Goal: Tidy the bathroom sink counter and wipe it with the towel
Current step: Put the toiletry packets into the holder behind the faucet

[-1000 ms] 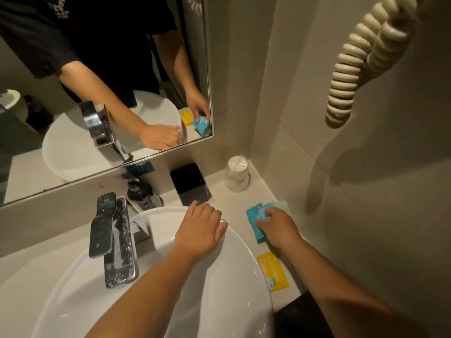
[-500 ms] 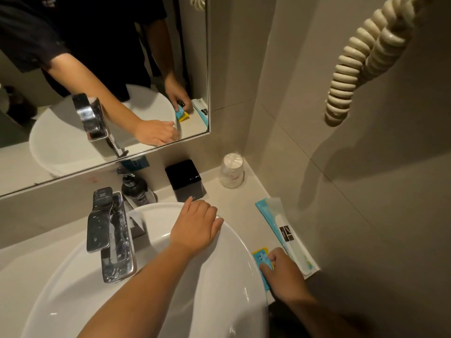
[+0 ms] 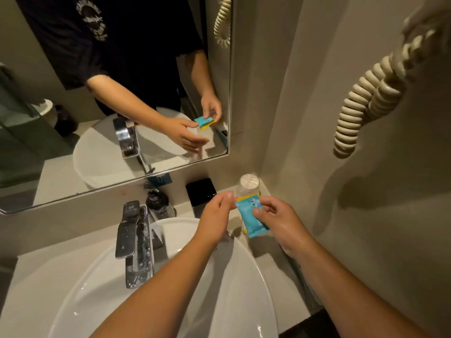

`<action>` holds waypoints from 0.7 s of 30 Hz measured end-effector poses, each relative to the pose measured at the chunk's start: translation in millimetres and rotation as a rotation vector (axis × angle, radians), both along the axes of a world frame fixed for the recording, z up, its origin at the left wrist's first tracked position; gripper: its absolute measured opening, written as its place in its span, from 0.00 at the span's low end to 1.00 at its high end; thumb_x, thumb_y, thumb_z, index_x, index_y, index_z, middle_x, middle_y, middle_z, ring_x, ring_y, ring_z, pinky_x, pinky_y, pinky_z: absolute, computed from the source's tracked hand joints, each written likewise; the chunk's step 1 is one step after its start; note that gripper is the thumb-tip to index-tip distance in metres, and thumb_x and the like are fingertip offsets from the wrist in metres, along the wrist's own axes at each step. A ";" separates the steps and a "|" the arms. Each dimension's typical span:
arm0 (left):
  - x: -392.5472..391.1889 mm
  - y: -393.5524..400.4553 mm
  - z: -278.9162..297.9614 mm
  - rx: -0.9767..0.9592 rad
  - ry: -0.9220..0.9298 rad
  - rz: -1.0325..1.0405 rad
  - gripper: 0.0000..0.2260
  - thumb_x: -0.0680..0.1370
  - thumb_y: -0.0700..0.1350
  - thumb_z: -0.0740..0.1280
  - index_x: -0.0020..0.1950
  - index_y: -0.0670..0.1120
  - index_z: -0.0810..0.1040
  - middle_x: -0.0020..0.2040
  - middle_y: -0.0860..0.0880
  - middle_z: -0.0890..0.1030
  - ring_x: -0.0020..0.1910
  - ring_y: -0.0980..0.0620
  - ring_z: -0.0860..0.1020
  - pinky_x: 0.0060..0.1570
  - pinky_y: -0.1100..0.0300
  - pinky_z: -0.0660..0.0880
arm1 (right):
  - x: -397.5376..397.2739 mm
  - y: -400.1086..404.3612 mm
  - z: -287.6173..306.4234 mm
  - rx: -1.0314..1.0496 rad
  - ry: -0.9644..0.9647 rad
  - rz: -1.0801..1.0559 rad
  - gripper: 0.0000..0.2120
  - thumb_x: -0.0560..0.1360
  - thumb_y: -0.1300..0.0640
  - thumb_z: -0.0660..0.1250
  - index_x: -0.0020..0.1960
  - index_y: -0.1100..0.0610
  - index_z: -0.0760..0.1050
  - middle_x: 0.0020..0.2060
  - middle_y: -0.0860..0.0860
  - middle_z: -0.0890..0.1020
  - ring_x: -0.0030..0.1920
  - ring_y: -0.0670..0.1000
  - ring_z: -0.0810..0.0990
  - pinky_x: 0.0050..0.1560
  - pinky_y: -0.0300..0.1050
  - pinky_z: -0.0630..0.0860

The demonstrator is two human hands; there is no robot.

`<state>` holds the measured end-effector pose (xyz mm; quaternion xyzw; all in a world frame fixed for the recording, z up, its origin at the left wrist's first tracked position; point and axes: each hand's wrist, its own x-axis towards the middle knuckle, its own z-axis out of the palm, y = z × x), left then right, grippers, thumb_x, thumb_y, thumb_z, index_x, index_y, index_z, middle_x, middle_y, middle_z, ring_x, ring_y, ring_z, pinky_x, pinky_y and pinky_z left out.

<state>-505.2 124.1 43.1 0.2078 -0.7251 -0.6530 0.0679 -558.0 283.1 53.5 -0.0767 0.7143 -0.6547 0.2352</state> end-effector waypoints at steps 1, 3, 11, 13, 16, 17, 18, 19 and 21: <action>-4.6 -2.7 7.9 -0.017 0.029 0.013 0.07 0.80 0.50 0.62 0.51 0.53 0.79 0.47 0.56 0.82 0.46 0.62 0.79 0.50 0.58 0.74 | -4.8 -9.0 3.5 -0.005 0.024 0.015 0.08 0.73 0.63 0.69 0.47 0.50 0.81 0.40 0.49 0.86 0.41 0.48 0.84 0.41 0.41 0.80; -10.9 -11.0 19.0 -0.062 0.044 0.043 0.05 0.78 0.47 0.64 0.50 0.52 0.80 0.45 0.54 0.81 0.42 0.59 0.78 0.46 0.57 0.76 | -14.2 -24.9 9.8 -0.006 0.070 0.046 0.08 0.73 0.63 0.69 0.45 0.50 0.80 0.38 0.48 0.86 0.39 0.45 0.84 0.38 0.37 0.78; -16.4 -46.9 26.7 0.229 0.065 0.286 0.05 0.77 0.40 0.66 0.50 0.48 0.79 0.49 0.45 0.84 0.51 0.48 0.82 0.54 0.52 0.78 | -53.5 -81.2 22.0 0.079 0.157 0.198 0.07 0.74 0.56 0.69 0.52 0.53 0.78 0.46 0.52 0.84 0.45 0.51 0.83 0.44 0.45 0.79; -17.2 -55.6 23.5 0.137 0.019 0.358 0.04 0.77 0.42 0.67 0.46 0.49 0.80 0.47 0.44 0.83 0.49 0.45 0.81 0.53 0.48 0.77 | -60.7 -94.8 20.3 0.138 0.189 0.268 0.08 0.74 0.55 0.69 0.53 0.52 0.77 0.45 0.50 0.83 0.43 0.48 0.82 0.41 0.41 0.77; -20.9 -66.5 20.3 -0.086 -0.012 0.422 0.05 0.76 0.43 0.67 0.41 0.51 0.78 0.40 0.49 0.82 0.40 0.50 0.79 0.43 0.58 0.76 | -71.4 -116.1 18.9 0.260 0.279 0.375 0.11 0.75 0.57 0.68 0.57 0.50 0.74 0.39 0.47 0.78 0.38 0.45 0.77 0.37 0.38 0.74; -22.7 -69.7 18.7 -0.152 -0.019 0.445 0.06 0.77 0.43 0.67 0.40 0.51 0.78 0.37 0.51 0.81 0.37 0.53 0.77 0.38 0.65 0.74 | -74.8 -122.1 17.8 0.287 0.318 0.396 0.11 0.75 0.57 0.67 0.56 0.50 0.74 0.39 0.48 0.78 0.39 0.46 0.77 0.38 0.39 0.75; -25.3 -72.4 17.0 -0.200 -0.030 0.470 0.06 0.77 0.43 0.67 0.40 0.51 0.78 0.36 0.53 0.80 0.35 0.56 0.76 0.33 0.70 0.71 | -78.0 -127.5 16.4 0.319 0.363 0.409 0.08 0.75 0.56 0.67 0.54 0.50 0.75 0.41 0.49 0.79 0.40 0.47 0.78 0.39 0.40 0.75; -27.2 -74.7 14.7 -0.232 -0.045 0.496 0.06 0.77 0.43 0.67 0.40 0.50 0.78 0.36 0.54 0.80 0.34 0.58 0.75 0.31 0.72 0.69 | -80.4 -132.0 14.4 0.360 0.409 0.413 0.05 0.76 0.56 0.66 0.52 0.50 0.76 0.43 0.49 0.80 0.42 0.48 0.78 0.39 0.41 0.74; -31.7 -77.4 9.6 -0.274 -0.080 0.550 0.04 0.77 0.44 0.67 0.42 0.50 0.78 0.37 0.54 0.80 0.35 0.60 0.75 0.31 0.73 0.68 | -83.7 -141.2 8.0 0.425 0.472 0.384 0.04 0.76 0.55 0.64 0.48 0.51 0.78 0.45 0.50 0.82 0.43 0.49 0.78 0.39 0.43 0.72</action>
